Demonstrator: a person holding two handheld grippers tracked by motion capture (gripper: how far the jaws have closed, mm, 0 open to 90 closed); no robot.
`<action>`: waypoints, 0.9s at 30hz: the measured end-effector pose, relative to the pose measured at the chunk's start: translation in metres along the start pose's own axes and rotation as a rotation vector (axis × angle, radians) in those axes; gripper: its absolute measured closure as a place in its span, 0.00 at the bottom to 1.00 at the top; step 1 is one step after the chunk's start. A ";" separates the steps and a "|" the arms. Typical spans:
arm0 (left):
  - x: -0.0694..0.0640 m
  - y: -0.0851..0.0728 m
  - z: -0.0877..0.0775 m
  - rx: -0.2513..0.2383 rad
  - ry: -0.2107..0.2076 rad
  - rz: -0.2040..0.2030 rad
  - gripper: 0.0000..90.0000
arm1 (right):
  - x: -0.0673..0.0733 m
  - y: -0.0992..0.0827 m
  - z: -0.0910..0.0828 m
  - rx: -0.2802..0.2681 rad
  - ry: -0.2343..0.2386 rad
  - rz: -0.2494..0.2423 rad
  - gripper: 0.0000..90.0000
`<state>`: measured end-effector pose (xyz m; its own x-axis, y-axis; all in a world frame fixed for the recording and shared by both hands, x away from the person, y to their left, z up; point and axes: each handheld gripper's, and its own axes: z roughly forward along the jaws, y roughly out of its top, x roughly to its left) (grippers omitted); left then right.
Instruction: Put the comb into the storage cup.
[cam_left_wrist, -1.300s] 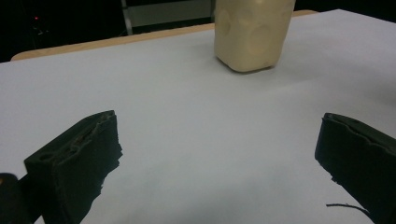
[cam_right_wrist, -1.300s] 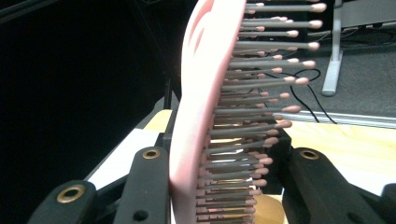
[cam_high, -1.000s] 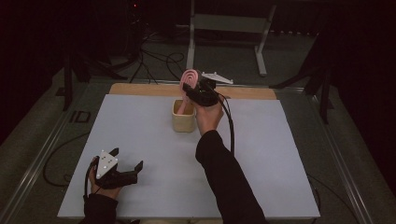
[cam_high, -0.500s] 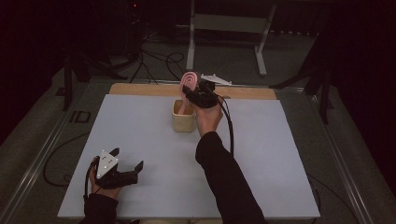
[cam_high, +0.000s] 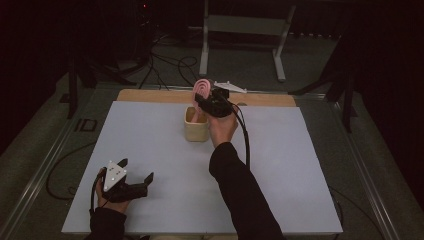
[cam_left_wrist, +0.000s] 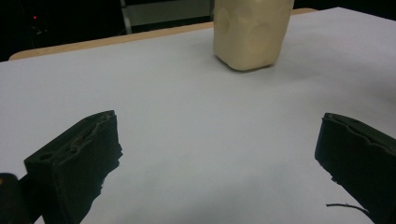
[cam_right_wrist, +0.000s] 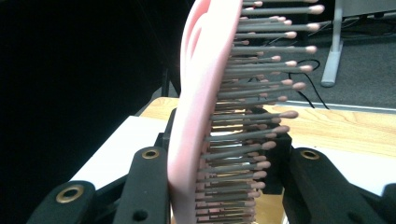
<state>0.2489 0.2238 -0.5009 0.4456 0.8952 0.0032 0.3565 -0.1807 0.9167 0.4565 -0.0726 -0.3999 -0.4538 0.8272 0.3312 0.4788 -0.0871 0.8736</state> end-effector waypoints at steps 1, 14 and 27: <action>0.000 0.000 0.000 0.000 0.000 0.000 0.01 | 0.000 0.000 0.000 0.000 0.000 0.001 0.71; 0.000 0.000 0.000 0.001 0.000 0.001 0.01 | 0.000 -0.006 0.003 0.014 -0.003 -0.005 0.71; 0.000 0.000 0.000 0.002 0.002 0.000 0.01 | 0.000 -0.011 0.006 0.028 -0.007 -0.013 0.70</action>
<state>0.2489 0.2236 -0.5010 0.4440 0.8960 0.0041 0.3582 -0.1817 0.9158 0.4556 -0.0687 -0.4115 -0.4552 0.8320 0.3172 0.4938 -0.0606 0.8675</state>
